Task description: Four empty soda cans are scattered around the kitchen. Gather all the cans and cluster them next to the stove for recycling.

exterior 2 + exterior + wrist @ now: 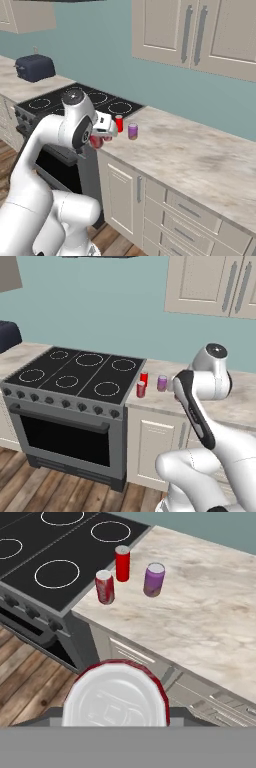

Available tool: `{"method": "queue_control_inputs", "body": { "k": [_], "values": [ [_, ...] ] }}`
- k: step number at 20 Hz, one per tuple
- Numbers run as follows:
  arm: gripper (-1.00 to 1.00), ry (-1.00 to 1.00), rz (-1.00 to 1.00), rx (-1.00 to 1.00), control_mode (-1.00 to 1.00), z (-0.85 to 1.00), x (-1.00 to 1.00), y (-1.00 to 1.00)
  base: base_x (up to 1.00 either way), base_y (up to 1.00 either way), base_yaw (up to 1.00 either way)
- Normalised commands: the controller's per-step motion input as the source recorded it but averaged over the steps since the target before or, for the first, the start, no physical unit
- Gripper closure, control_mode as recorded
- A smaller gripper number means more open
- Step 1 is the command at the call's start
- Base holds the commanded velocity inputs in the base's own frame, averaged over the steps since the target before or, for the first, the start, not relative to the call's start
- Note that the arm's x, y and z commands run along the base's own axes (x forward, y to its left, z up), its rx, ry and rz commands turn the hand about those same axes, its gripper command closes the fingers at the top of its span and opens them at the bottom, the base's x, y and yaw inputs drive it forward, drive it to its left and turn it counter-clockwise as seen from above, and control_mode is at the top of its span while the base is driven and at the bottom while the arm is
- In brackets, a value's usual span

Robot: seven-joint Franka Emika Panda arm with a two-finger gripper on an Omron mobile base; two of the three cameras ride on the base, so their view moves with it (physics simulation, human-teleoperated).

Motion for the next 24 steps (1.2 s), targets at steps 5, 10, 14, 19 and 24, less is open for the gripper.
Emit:
{"method": "queue_control_inputs", "body": {
  "k": [5,10,14,19,24],
  "values": [
    [1.00,0.00,0.00,-0.02,-1.00,-0.43,0.44,0.00,0.00,0.00,0.00],
    [1.00,0.00,0.00,-0.01,-1.00,-0.37,0.45,0.00,0.00,0.00,0.00],
    [1.00,0.00,0.00,0.00,-1.00,-0.27,0.46,0.00,0.00,0.00,0.00],
    [1.00,0.00,0.00,0.00,-1.00,-0.25,0.41,0.00,0.00,0.00,0.00],
    [1.00,0.00,0.00,0.00,-1.00,-0.18,0.33,-0.02,0.00,0.00,0.00]
  ]
}}
